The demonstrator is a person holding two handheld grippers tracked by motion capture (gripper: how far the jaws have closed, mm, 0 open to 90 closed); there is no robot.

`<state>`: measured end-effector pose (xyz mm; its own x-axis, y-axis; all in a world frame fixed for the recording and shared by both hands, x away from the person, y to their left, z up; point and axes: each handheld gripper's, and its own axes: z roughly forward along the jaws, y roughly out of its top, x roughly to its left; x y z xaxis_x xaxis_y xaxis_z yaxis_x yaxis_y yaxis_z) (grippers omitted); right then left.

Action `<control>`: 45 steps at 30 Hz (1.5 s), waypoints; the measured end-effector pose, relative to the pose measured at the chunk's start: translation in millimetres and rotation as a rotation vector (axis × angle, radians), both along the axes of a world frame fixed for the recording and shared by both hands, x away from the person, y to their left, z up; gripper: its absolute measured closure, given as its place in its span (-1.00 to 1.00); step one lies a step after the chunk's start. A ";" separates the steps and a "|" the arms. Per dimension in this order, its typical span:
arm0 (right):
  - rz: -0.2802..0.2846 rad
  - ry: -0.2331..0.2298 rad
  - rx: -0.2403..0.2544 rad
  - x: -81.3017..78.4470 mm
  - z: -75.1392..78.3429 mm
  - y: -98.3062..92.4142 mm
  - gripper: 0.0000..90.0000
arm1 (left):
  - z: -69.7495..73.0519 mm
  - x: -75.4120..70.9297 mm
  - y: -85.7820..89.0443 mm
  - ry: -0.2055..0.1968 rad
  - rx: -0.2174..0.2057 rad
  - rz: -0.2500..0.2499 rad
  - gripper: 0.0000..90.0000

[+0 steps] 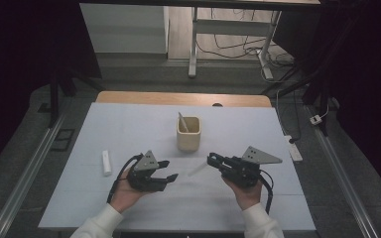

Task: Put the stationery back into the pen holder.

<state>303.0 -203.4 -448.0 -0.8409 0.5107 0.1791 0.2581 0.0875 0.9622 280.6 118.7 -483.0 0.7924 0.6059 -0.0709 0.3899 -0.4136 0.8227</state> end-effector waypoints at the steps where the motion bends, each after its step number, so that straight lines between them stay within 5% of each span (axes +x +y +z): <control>1: -0.005 -0.003 0.002 0.7 1.4 -0.6 0.73 | -0.5 0.4 3.9 0.005 0.000 0.013 -0.07; 21: -0.066 -0.061 0.051 26.3 45.8 -1.2 0.73 | -9.5 -0.2 50.5 0.047 0.019 0.102 -0.09; 45: -0.133 -0.067 0.068 61.9 72.3 12.5 0.73 | -13.0 1.4 59.5 0.067 0.029 0.110 -0.10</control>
